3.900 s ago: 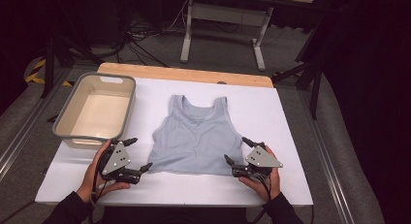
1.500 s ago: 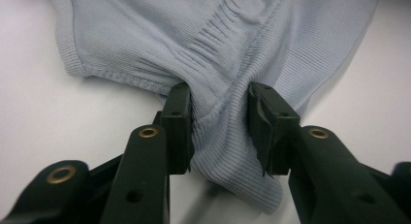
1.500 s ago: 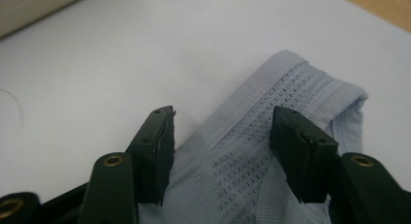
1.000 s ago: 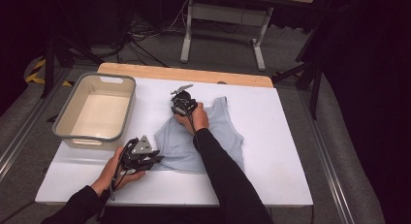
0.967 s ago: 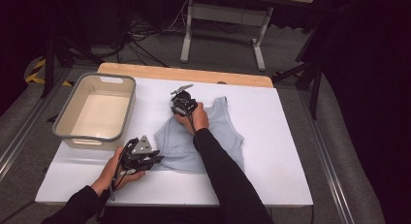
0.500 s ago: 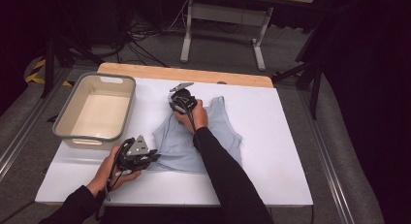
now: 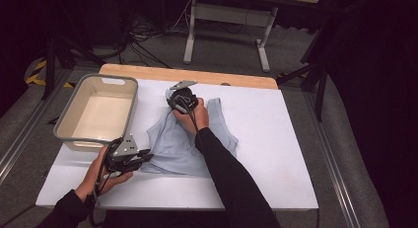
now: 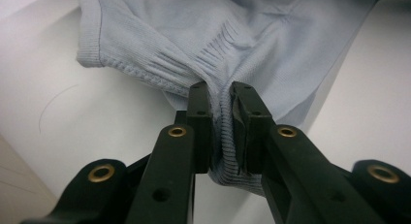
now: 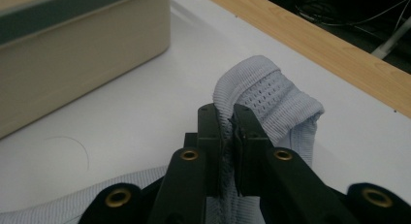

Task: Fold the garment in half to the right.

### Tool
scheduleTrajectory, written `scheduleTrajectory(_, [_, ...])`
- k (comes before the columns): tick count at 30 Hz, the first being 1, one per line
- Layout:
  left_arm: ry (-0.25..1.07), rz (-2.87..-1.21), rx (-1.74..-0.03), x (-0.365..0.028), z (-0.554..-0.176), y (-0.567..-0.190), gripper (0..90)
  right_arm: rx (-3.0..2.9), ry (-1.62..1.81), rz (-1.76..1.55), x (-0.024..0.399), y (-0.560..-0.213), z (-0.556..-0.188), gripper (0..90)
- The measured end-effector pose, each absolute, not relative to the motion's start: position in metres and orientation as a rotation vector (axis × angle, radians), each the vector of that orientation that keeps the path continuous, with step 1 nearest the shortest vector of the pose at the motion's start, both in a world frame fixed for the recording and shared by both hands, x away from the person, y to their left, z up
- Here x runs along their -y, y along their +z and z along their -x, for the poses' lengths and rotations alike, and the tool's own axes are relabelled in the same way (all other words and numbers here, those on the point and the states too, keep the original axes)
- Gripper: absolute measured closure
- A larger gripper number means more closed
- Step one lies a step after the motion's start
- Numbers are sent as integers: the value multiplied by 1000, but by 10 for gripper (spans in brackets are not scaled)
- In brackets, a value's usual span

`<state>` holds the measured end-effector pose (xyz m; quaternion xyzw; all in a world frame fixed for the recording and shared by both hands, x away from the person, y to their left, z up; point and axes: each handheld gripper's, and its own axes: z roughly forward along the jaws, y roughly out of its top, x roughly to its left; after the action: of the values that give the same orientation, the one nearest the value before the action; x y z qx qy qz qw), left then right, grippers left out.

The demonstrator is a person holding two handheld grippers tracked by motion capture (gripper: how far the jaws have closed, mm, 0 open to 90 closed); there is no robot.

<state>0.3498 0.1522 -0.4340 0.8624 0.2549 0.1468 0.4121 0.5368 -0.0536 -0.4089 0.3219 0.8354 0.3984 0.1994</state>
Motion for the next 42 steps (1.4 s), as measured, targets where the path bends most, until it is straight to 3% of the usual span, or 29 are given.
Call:
scheduleTrajectory(18, [332, -2031, -444, -99, -352, -404, 797, -2284, 1254, -879, 87, -381, -531, 830])
scheduleTrajectory(42, [241, -2078, -307, -6, -372, -405, 789, -2215, 1271, -927, 168, -372, -520, 822])
